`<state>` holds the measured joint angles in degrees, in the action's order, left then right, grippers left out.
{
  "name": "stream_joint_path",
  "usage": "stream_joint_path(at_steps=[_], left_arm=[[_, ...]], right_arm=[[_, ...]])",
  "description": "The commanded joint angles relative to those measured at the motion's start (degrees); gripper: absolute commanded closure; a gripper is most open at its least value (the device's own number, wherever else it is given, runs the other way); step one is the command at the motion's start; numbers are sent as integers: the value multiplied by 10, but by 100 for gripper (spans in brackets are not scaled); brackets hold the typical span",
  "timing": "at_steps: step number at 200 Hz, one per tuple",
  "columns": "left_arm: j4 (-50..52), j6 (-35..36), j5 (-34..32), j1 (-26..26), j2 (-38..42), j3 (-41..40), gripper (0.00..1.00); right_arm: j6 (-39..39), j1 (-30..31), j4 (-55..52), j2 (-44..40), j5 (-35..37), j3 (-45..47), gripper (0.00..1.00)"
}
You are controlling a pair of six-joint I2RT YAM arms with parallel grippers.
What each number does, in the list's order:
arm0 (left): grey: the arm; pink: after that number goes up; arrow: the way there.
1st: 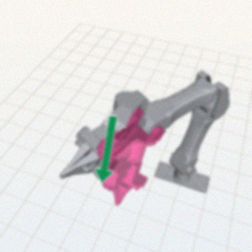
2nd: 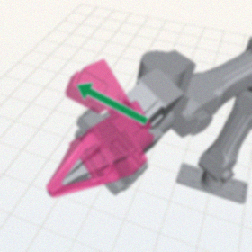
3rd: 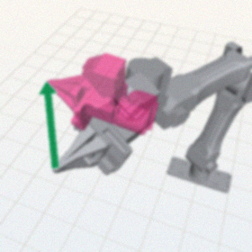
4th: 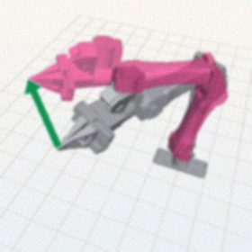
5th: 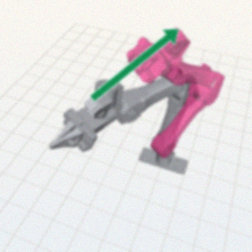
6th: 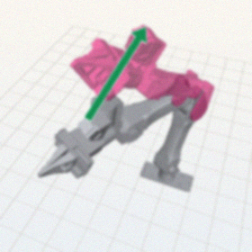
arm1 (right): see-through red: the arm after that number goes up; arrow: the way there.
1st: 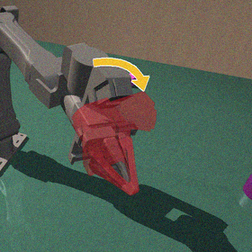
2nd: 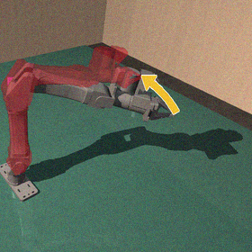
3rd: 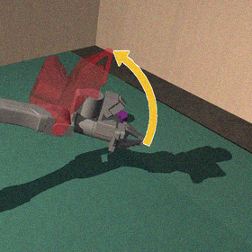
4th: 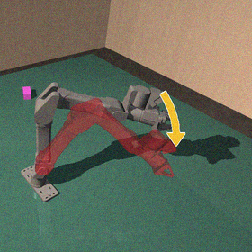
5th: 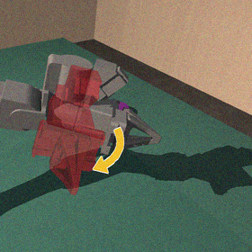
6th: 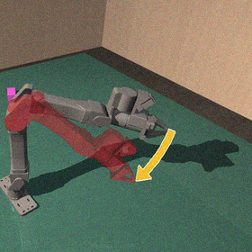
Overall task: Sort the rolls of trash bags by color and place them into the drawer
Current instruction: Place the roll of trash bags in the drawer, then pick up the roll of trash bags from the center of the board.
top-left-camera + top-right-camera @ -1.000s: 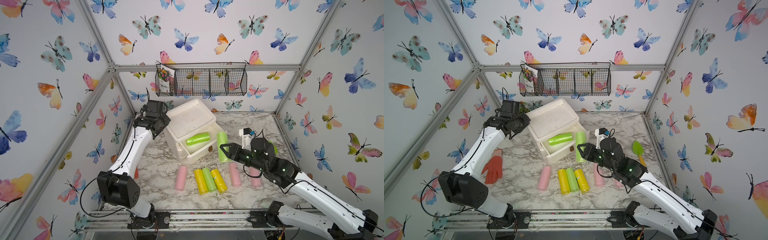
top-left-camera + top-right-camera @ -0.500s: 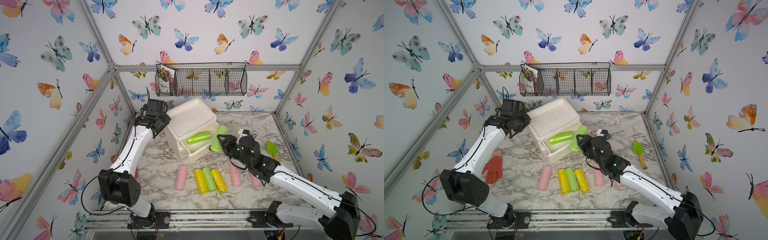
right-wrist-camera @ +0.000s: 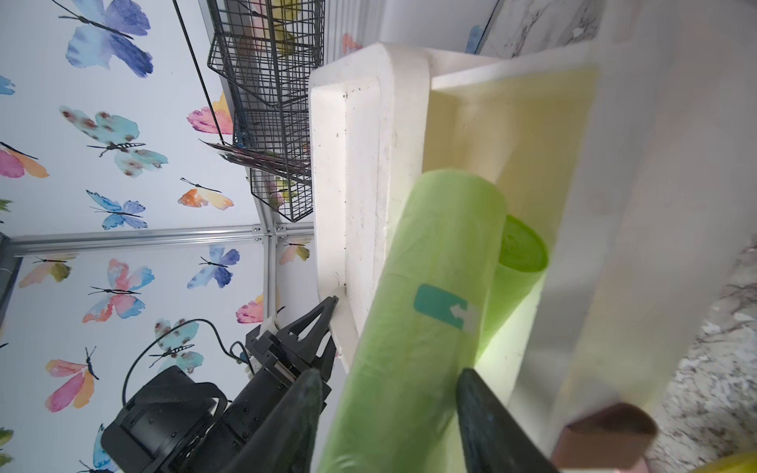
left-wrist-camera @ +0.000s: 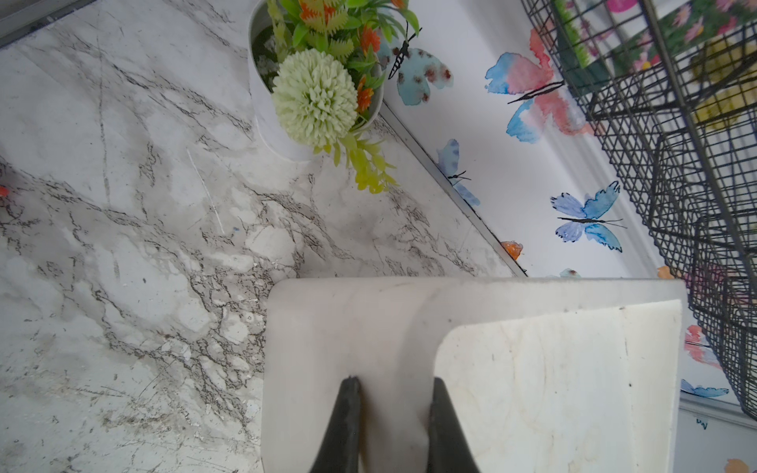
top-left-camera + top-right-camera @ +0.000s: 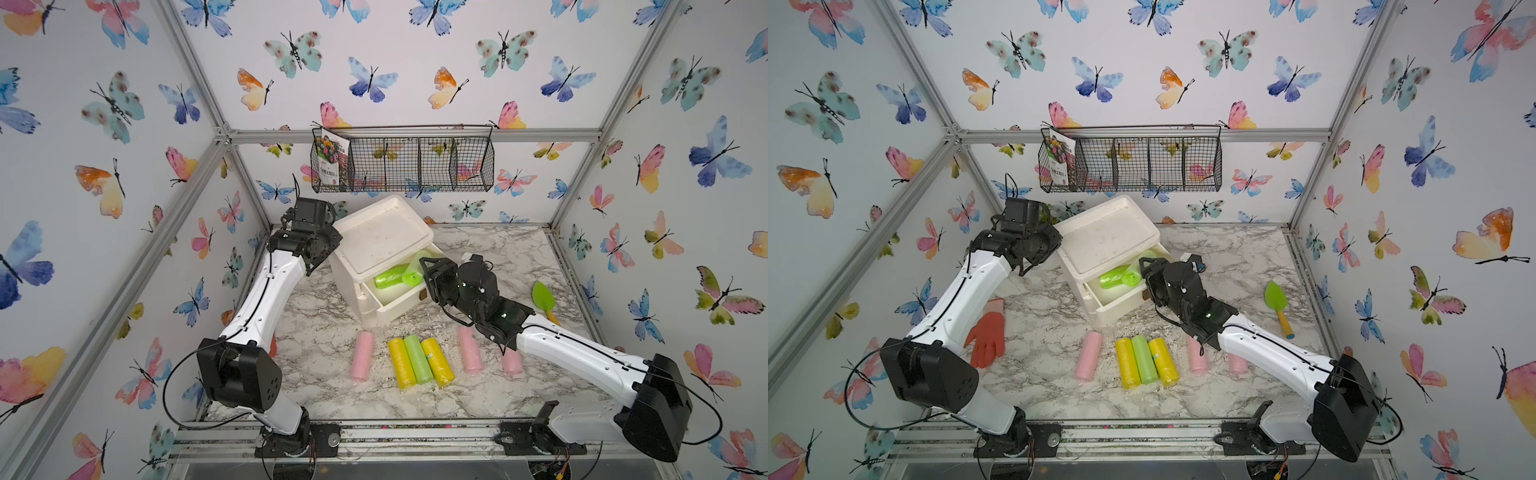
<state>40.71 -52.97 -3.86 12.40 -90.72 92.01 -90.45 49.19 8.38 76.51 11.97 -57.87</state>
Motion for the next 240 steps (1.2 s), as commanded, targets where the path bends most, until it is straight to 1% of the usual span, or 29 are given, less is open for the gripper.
stream_joint_path(at_steps=[1,35,64,78,93,109,126,135,145,161,176,189,213,240], left_arm=[[-56,-82,105,4,-30,0,100],[-56,-83,105,4,-31,3,100],[-55,-84,105,5,-31,2,100],[-54,-84,104,5,-31,2,100],[-53,-82,101,5,-31,4,100],[-50,-81,101,5,-31,6,100],[-50,-82,99,4,-31,5,100],[-49,-82,97,4,-31,5,100],[-49,-82,96,5,-31,5,100],[-48,-82,96,5,-31,4,100],[-45,-82,93,5,-28,4,100],[-46,-82,90,5,-25,1,100],[-43,-83,86,5,-21,-2,100],[-42,-83,86,4,-21,-2,100]], right_arm=[[-10,8,21,4,6,-15,41],[-8,13,22,4,-1,-13,41],[31,16,8,-21,-1,-4,41],[91,17,-10,-44,-6,1,41],[176,16,-83,-62,-21,-9,40],[271,16,-156,-75,-55,-12,40],[337,18,-213,-82,-109,9,40],[357,22,-239,-84,-130,26,41],[370,40,-266,-86,-129,45,41],[370,78,-295,-95,-94,74,41],[363,109,-296,-104,-66,99,41],[360,123,-296,-101,-59,115,41],[371,134,-294,-63,-64,124,41],[390,156,-288,-7,-41,117,40]])
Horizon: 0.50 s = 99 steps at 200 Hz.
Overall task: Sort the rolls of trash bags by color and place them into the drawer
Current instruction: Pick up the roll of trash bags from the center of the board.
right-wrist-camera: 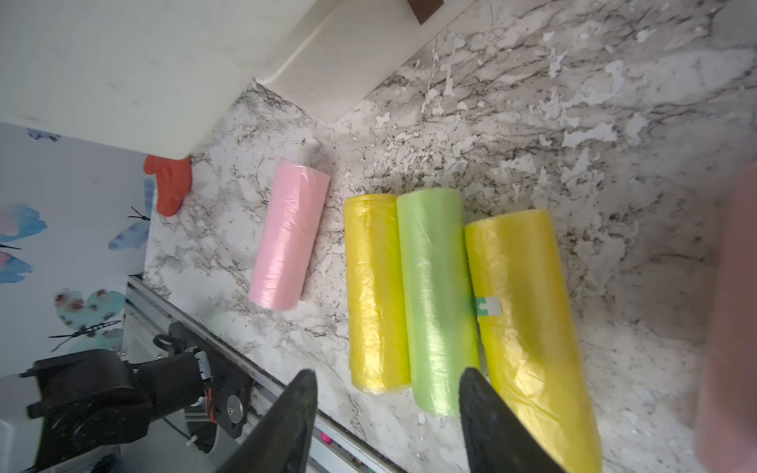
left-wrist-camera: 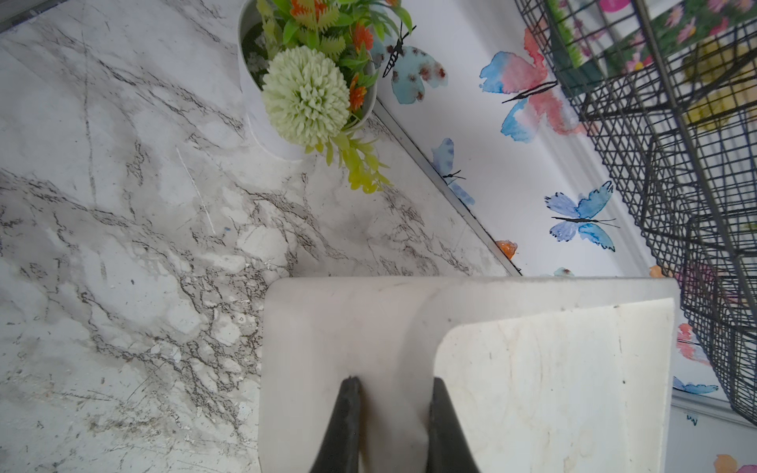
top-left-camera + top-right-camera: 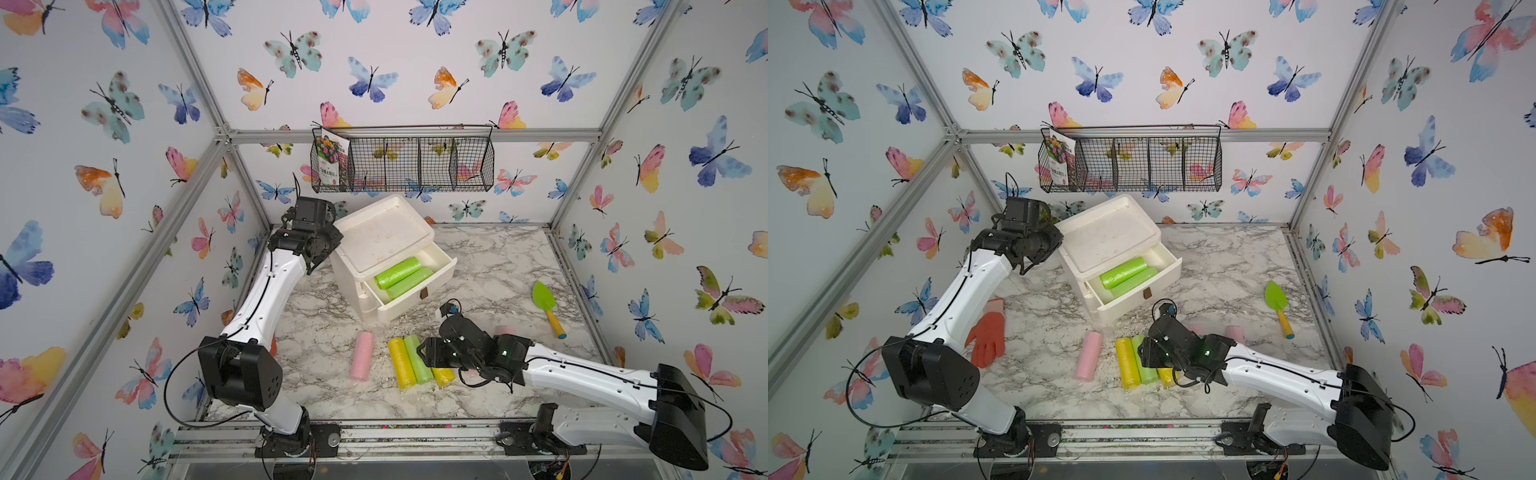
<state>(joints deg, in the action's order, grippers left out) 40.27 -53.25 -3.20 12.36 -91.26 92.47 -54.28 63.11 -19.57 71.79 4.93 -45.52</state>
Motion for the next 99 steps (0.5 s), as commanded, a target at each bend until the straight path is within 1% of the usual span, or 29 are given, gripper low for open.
stream_joint_path(at_steps=[1,31,99], left_arm=[[-38,-80,80,5,-15,-6,100],[-35,-76,79,6,-14,-9,100],[-33,-74,78,6,-15,-11,100]], right_arm=[[29,18,-9,42,31,-7,40],[50,20,-16,92,39,-19,38],[65,20,1,130,65,-34,39]])
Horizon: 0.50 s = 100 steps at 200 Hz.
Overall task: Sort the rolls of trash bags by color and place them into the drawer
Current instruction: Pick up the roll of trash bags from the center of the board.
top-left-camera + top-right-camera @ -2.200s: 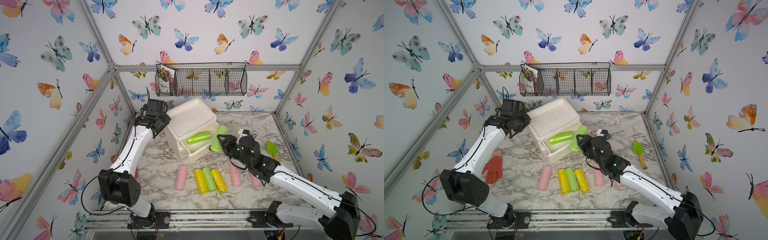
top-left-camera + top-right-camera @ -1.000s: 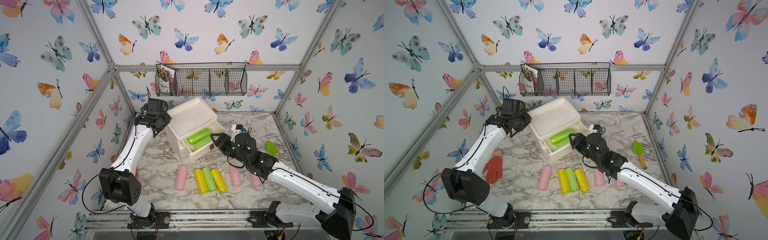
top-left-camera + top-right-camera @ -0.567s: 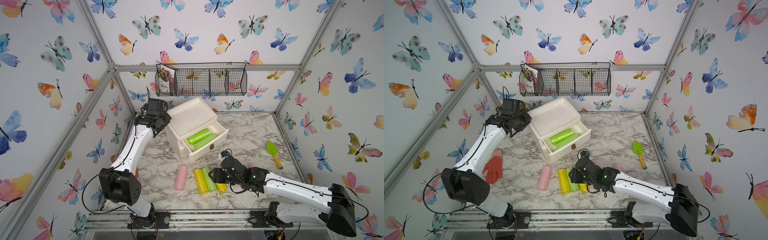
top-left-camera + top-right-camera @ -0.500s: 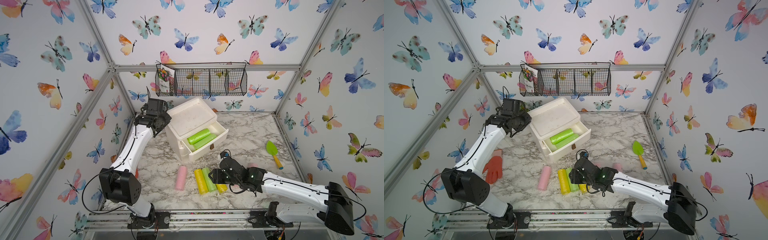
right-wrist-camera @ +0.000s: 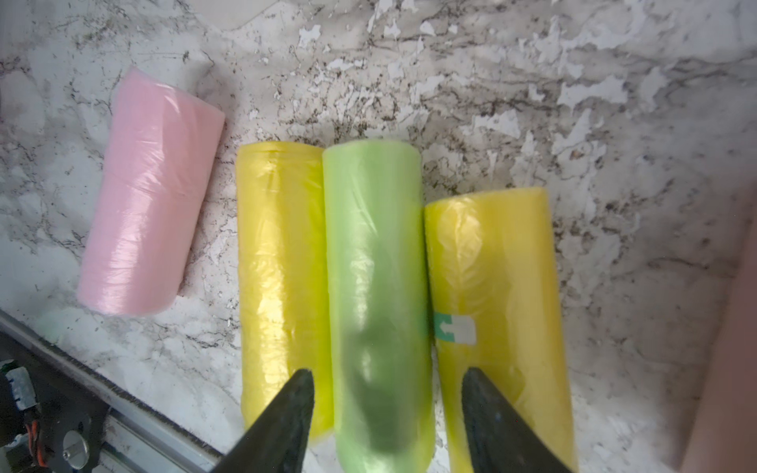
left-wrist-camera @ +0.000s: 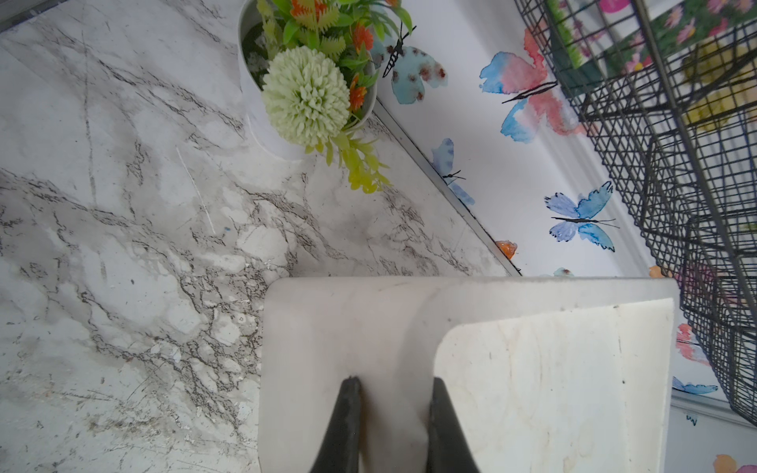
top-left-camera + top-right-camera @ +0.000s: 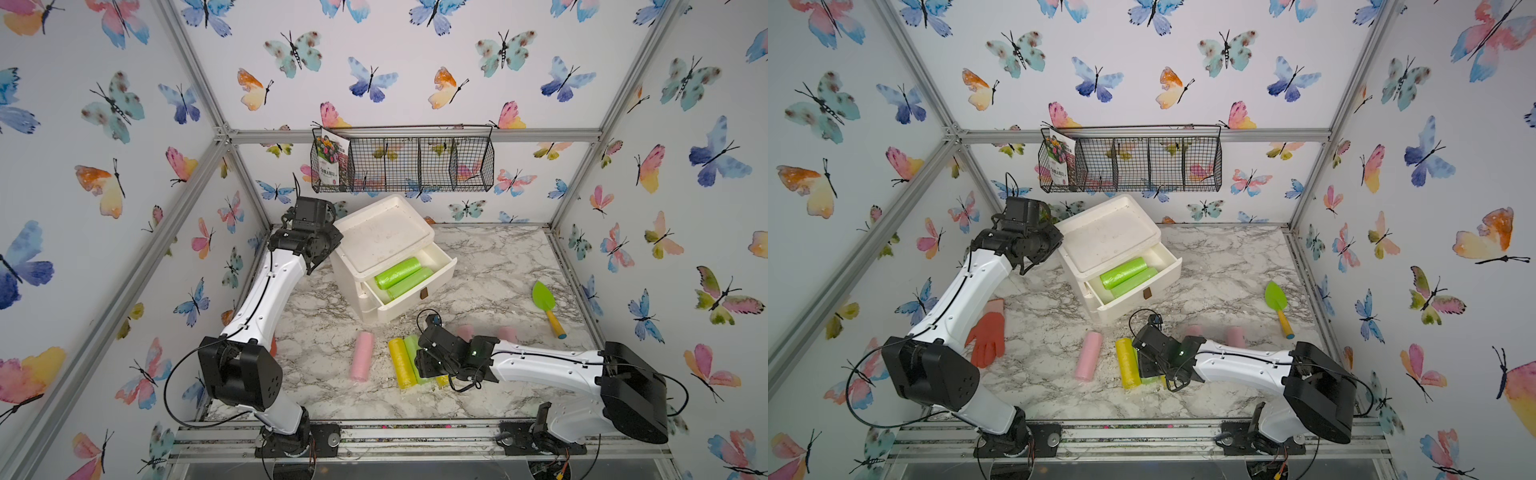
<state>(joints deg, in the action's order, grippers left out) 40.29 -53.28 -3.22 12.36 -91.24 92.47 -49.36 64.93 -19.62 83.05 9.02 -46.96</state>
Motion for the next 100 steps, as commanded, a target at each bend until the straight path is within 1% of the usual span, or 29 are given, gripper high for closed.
stream_joint_path(at_steps=[1,46,100], left_arm=[[-33,-74,78,6,-15,-11,100],[-35,-71,78,5,-14,-15,100],[-35,-69,80,5,-20,-15,100]], right_arm=[[17,1,1,18,25,-20,39],[35,2,12,49,31,-35,41],[38,2,15,81,36,-41,50]])
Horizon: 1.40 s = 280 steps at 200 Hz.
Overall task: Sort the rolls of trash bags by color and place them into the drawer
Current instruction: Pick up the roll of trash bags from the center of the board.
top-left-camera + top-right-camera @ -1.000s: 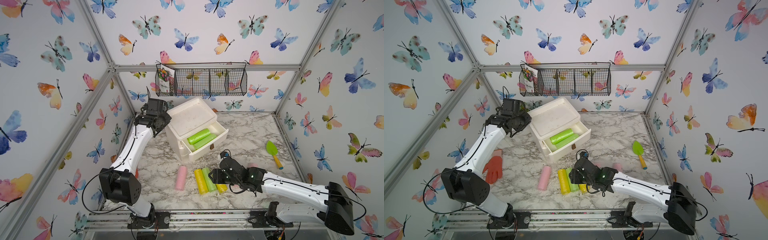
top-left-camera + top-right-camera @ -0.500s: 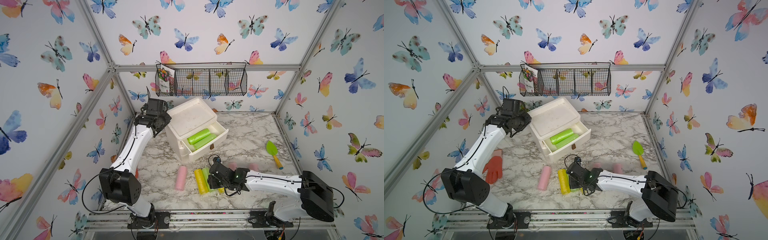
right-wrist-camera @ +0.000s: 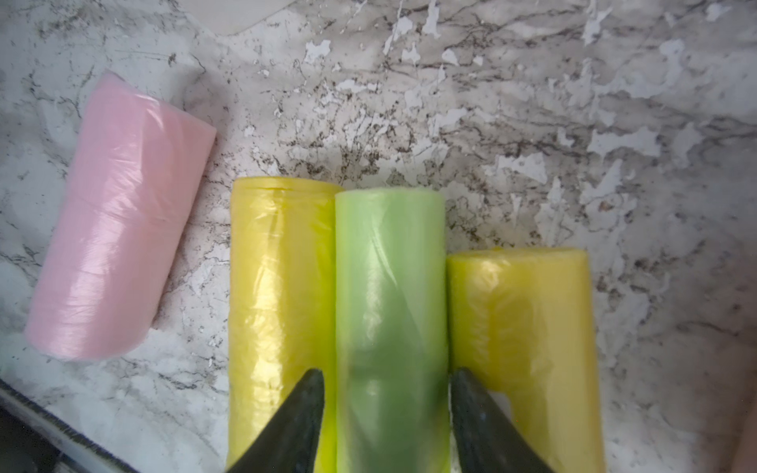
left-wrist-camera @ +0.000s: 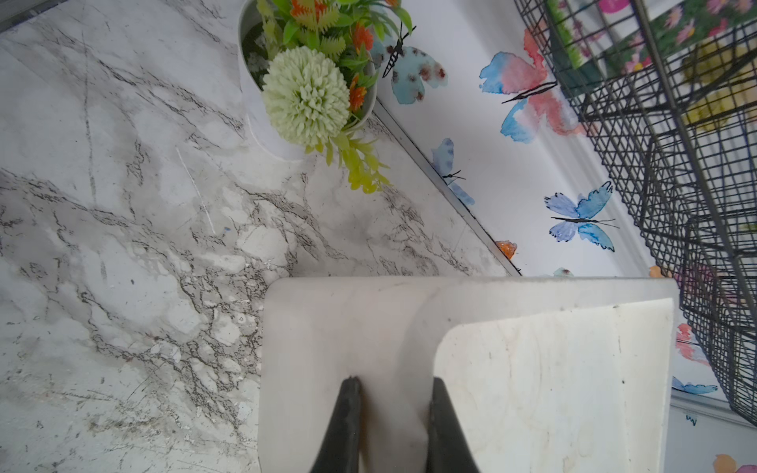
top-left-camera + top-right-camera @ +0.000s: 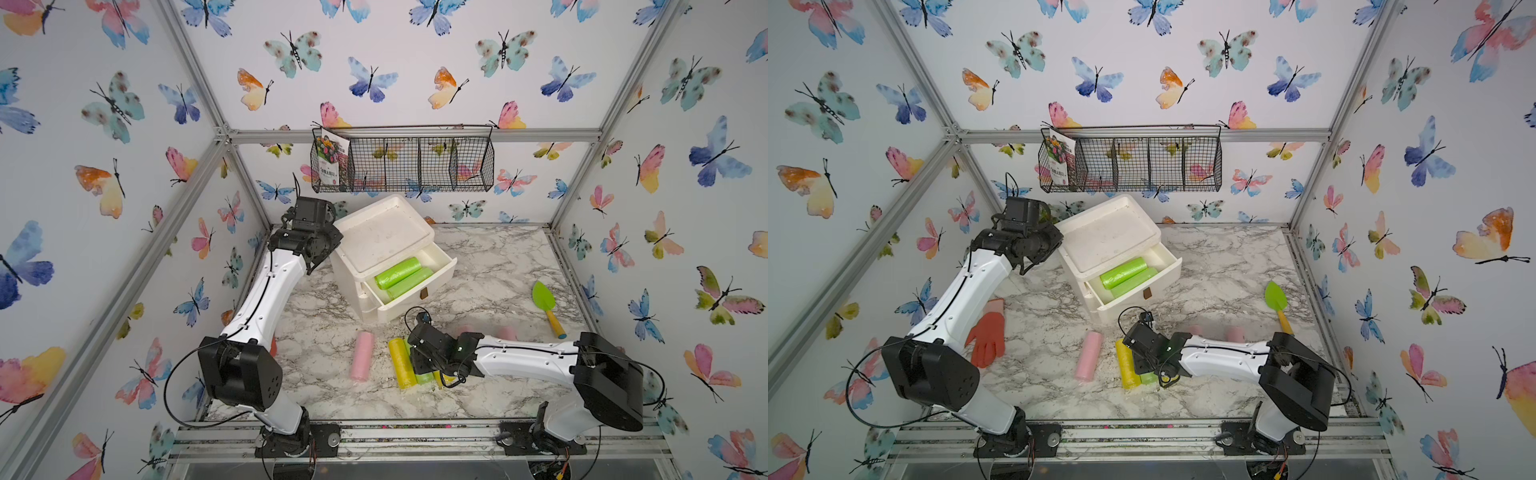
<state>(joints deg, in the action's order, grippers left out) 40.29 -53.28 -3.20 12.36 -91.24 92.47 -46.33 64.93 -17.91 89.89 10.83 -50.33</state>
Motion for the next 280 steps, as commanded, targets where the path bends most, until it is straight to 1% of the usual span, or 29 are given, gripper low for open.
stream_joint_path(at_steps=[1,45,76,93,107,138,170,199,220,248,266,280], left_arm=[[-35,-69,80,5,-20,-15,100],[-36,-68,79,5,-23,-16,100],[-37,-68,82,5,-26,-15,100],[-37,-68,82,5,-26,-18,100],[-37,-68,82,5,-25,-18,100],[-38,-68,80,5,-24,-17,100],[-37,-67,82,6,-25,-15,100],[-38,-68,84,5,-25,-15,100],[-37,-68,83,5,-24,-15,100],[-39,-69,83,6,-24,-15,100],[-39,-71,83,5,-23,-16,100],[-40,-72,84,5,-24,-17,100]], right_arm=[[8,2,-2,13,18,-7,50],[5,2,0,26,22,5,49],[6,2,-1,33,25,6,51],[11,2,-8,38,25,1,56],[10,2,-15,41,24,-3,62],[-3,2,-23,23,27,5,63],[-18,2,-49,-30,26,8,64],[-32,2,-79,-103,13,5,64],[-39,2,-95,-160,-11,0,65],[-58,2,-127,-231,-38,-25,65],[-75,2,-139,-272,-35,-48,65],[-86,2,-124,-300,-29,-57,66]])
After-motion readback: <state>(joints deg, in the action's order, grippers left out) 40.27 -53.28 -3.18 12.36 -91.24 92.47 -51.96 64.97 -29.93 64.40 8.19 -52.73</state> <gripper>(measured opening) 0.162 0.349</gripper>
